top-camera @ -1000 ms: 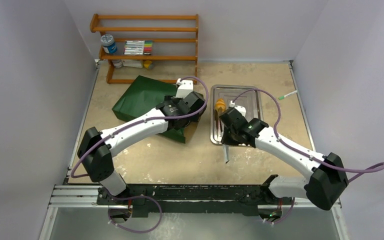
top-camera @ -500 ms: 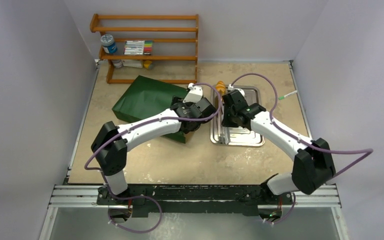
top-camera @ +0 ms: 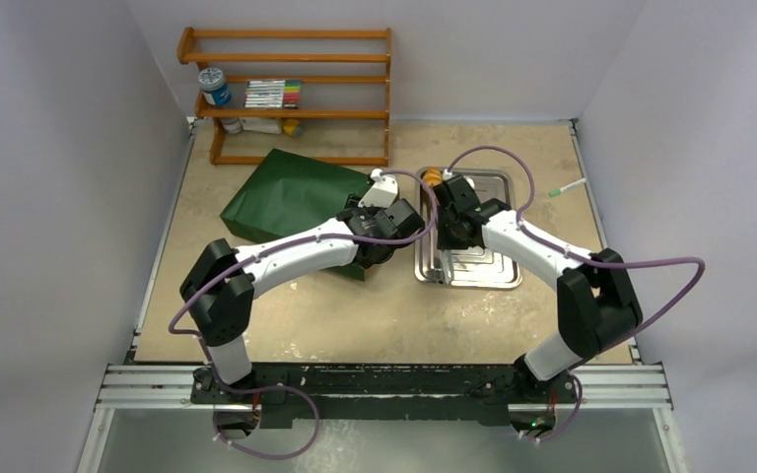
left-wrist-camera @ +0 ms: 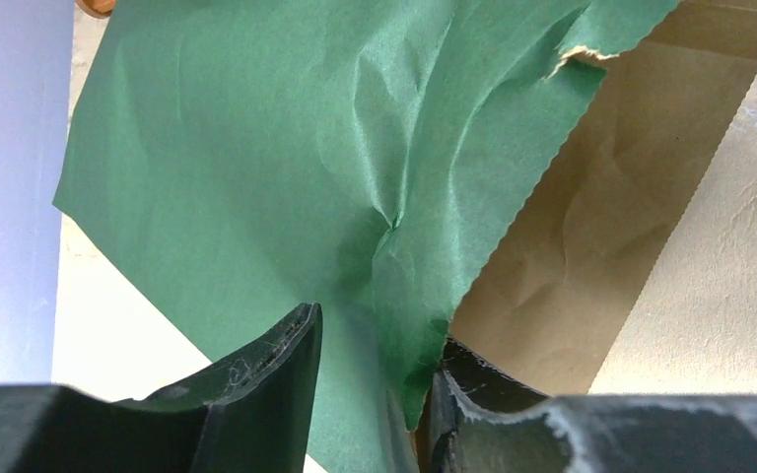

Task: Take the fake bread out of the paper bag
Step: Place the fake bread in the container.

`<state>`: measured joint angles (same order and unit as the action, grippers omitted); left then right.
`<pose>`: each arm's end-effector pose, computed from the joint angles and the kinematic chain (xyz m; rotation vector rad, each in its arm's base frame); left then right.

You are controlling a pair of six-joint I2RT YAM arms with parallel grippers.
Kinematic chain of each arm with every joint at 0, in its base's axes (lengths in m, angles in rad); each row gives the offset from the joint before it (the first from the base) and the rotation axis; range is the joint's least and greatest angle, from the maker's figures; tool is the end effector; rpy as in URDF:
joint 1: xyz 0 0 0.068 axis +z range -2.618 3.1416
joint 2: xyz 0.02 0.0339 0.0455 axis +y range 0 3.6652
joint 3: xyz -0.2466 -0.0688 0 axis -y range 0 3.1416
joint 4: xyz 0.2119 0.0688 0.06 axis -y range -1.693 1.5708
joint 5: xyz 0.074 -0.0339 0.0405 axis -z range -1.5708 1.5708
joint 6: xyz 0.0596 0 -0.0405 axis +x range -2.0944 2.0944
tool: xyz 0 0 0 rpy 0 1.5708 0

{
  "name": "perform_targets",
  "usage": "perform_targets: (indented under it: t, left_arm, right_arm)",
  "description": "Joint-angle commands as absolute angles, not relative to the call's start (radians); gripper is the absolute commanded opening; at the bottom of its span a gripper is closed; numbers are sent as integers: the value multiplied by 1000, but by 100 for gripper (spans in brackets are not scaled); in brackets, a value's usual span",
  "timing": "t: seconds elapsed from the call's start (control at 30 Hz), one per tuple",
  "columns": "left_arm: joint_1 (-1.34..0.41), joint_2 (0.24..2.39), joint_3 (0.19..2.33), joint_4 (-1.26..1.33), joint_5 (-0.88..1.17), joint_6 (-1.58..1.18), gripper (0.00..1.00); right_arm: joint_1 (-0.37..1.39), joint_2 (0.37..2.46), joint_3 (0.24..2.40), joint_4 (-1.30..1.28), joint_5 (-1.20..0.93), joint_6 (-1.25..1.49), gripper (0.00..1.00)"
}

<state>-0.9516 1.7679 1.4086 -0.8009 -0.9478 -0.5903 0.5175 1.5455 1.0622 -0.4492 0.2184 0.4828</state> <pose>0.2316 -0.2416 0.2373 0.1613 2.1685 0.4817 0.2741 0.1412 0.2085 0.0467 2.4779 0.1542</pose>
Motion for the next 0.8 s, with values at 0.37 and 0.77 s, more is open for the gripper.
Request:
perform_targets:
  t: [0.37,0.77]
  left_arm:
    - [-957,1623,1342,-746,-991,-592,34]
    - [-956,1576,1315,-743,-989,-620,34]
  right_arm:
    - [514,1585,1098,-376,185,488,37]
    - [514,1512,1048,-394,170,518,45]
